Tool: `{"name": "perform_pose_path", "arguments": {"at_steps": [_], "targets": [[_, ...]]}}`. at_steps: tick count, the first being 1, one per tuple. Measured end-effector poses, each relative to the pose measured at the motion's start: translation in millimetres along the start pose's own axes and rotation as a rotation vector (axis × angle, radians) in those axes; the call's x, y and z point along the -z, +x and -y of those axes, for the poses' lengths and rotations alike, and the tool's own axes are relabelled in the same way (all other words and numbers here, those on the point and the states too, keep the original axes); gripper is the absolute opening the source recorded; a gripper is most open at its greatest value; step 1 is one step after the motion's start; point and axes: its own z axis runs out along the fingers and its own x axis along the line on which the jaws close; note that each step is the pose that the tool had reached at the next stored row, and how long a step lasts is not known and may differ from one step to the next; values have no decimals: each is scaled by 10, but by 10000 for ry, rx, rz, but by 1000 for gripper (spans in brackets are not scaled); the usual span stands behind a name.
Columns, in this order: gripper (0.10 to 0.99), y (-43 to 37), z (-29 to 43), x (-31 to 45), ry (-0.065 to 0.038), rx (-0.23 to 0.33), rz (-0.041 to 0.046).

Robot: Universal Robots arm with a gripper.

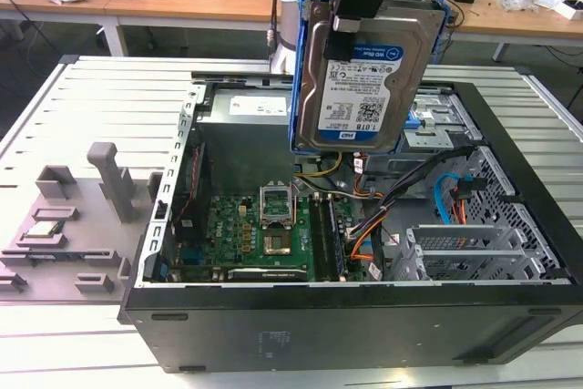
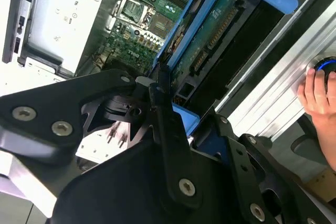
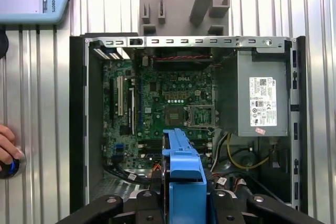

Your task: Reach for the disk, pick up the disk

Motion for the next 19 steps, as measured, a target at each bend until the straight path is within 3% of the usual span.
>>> {"name": "perform_pose_path", "arguments": {"at_steps": [9,19], "targets": [[369,214,7,-2,-1,0,-1],[369,529,17,-6,0,0,-1]]}}
